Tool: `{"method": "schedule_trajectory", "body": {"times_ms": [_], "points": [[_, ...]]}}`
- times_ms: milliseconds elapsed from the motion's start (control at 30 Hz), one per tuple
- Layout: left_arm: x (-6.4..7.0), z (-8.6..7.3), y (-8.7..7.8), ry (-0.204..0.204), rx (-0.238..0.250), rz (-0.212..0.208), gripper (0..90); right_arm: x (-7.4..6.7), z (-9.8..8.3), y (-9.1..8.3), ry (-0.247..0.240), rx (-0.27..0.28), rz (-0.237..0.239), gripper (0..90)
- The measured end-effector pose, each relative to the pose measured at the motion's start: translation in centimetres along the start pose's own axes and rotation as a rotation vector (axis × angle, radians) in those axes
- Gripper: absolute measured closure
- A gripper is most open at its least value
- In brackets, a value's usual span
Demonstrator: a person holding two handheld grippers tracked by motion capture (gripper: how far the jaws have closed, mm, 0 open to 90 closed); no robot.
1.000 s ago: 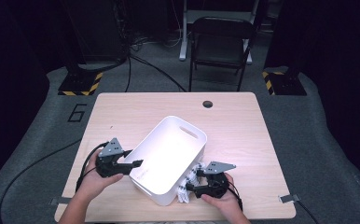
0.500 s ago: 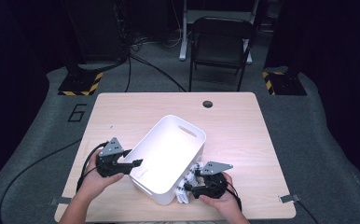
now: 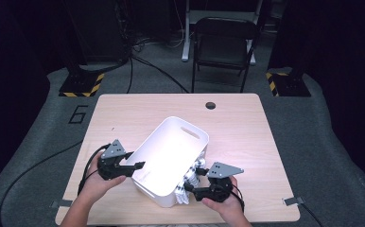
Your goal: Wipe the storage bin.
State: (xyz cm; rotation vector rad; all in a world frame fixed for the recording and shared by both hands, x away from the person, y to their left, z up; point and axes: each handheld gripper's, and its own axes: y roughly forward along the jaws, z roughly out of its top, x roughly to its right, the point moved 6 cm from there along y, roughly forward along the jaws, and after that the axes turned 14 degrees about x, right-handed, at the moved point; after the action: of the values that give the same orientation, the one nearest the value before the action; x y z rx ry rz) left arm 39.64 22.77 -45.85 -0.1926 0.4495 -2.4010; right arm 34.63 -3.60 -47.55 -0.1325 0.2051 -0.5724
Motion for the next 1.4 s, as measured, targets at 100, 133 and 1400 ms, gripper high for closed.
{"method": "schedule_trajectory", "body": {"times_ms": [100,133,1400], "points": [[0.0,0.0,0.0,-0.004,0.001,0.005,49.2,0.1,-0.5,0.2,0.011,-0.011,-0.005,31.0],[0.0,0.0,0.0,-0.005,0.001,0.008,49.2,0.2,-0.7,0.2,0.011,-0.016,-0.005,31.0],[-0.5,-0.1,0.2,-0.057,0.014,0.037,46.2,-1.6,-0.2,0.6,-0.053,-0.038,-0.009,32.6]]}}
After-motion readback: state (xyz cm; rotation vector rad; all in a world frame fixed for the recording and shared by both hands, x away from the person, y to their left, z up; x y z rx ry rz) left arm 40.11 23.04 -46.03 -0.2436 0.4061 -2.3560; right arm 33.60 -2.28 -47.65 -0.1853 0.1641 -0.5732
